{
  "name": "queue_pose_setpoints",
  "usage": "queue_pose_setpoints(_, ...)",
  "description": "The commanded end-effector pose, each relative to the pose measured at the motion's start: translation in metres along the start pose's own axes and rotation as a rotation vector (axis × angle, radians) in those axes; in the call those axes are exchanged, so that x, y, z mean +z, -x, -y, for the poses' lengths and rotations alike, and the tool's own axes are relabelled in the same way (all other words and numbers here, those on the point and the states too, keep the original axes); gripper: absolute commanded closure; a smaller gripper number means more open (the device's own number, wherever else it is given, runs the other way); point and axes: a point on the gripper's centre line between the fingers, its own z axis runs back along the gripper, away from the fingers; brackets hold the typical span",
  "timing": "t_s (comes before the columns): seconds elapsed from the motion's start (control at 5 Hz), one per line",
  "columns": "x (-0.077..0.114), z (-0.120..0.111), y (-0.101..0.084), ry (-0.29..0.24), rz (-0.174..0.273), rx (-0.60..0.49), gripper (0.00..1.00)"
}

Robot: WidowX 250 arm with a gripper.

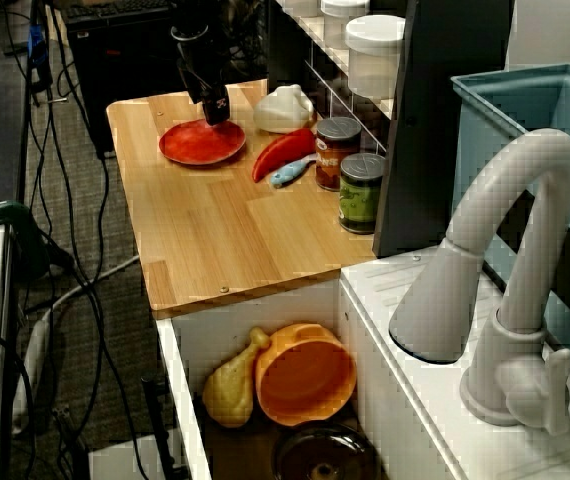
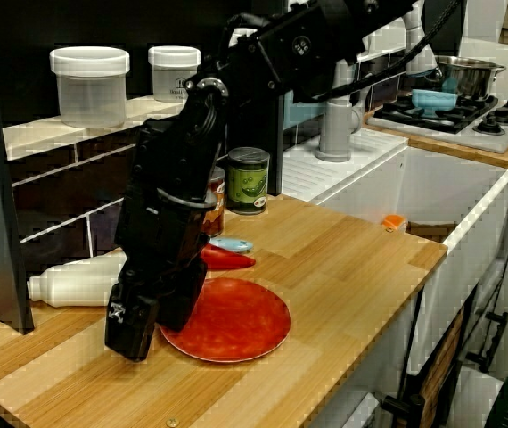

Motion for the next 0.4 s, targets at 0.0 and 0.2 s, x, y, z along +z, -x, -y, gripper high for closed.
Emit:
queue_pose_setpoints(0.0,0.0093,-0.0144,-0.0075,-0.035,0.014,-0.01,0.0)
queue_pose_setpoints(0.2,0.0109,-0.0148,-0.01,-0.035,0.011,-0.01,0.0)
